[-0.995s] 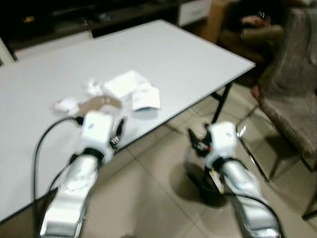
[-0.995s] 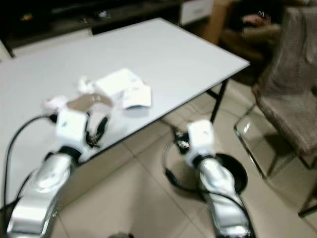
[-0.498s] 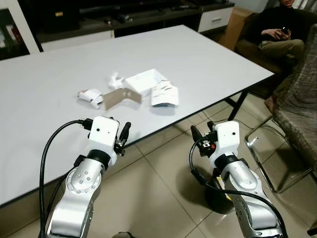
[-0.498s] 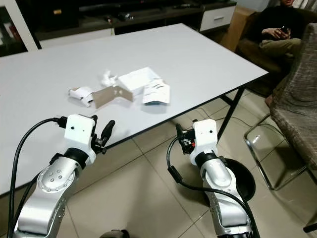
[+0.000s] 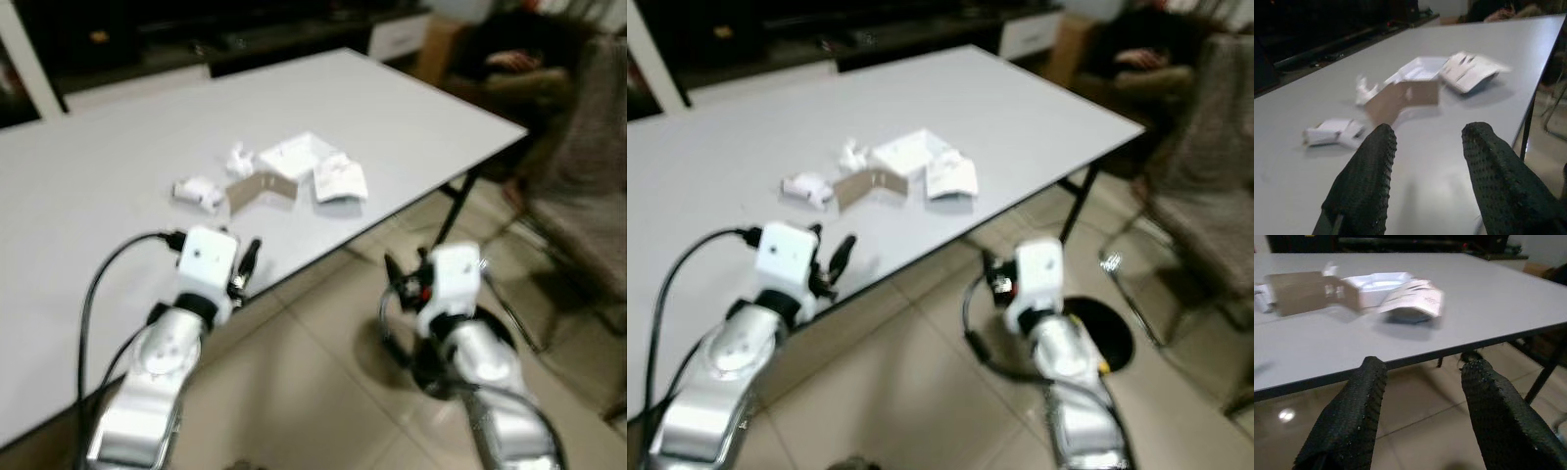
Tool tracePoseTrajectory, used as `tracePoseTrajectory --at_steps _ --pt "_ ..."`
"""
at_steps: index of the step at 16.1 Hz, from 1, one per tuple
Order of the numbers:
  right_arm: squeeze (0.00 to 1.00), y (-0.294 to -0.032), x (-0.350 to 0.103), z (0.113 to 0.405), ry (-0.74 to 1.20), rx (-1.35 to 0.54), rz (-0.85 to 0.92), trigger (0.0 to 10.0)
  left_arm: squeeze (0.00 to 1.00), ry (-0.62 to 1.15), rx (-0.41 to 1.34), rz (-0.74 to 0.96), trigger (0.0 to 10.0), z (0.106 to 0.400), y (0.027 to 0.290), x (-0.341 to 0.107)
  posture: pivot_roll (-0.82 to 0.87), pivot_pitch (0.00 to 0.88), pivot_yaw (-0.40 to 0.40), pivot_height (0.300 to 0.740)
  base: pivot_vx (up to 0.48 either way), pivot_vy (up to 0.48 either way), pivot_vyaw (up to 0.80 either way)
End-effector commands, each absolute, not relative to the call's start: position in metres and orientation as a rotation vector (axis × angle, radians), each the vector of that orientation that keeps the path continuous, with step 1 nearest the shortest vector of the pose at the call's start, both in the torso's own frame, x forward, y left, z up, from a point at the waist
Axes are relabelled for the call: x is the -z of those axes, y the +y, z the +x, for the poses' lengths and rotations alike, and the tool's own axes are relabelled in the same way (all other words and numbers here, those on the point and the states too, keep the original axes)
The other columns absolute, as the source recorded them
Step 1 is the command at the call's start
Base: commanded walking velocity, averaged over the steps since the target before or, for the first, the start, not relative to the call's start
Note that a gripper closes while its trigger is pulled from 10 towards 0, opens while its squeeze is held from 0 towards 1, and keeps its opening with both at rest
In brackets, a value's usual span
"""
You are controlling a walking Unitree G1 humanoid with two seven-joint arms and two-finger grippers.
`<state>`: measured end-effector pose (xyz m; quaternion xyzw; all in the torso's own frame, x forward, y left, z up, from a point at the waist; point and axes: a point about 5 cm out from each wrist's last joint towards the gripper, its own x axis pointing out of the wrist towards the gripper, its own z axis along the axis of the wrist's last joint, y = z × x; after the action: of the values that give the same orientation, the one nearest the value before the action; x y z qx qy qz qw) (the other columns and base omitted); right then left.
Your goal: Picking trash to rubbish bin
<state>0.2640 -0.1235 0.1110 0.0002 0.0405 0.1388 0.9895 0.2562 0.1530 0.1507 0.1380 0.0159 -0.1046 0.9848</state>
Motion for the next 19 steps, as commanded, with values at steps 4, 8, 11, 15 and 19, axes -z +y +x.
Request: tracePoseTrajectory --at_steps 4,8,11,15,19 --pt "0.0 -0.128 -0.115 0.266 0.068 -0.266 -0.002 10.0 0.0 0.018 0.242 0.302 10.0 0.254 0.15 -0.153 0.0 0.058 -0.035 0.74 0.0 0.165 0.0" --pt "0.0 -0.13 -0.116 0.267 0.064 -0.26 -0.004 10.0 0.0 0.027 0.254 0.291 10.0 0.254 0.148 -0.153 -0.01 0.055 -0.03 0.74 0.0 -0.48 0.0" --pt "0.0 -0.133 -0.121 0.27 0.053 -0.256 -0.019 10.0 0.0 -0.001 0.211 0.205 10.0 0.26 0.147 -0.16 -0.02 0.046 -0.028 0.74 0.0 0.0 0.0" --pt "0.0 -0.131 -0.13 0.275 0.023 -0.276 -0.051 10.0 0.0 -0.035 0.192 0.15 10.0 0.264 0.149 -0.166 -0.02 0.036 -0.033 0.74 0.06 0.0 0.0" --pt "0.0 -0.128 -0.132 0.278 0.02 -0.299 -0.052 10.0 0.0 -0.038 0.196 0.144 10.0 0.265 0.148 -0.166 -0.01 0.026 -0.047 0.74 0.325 0.0 0.0"
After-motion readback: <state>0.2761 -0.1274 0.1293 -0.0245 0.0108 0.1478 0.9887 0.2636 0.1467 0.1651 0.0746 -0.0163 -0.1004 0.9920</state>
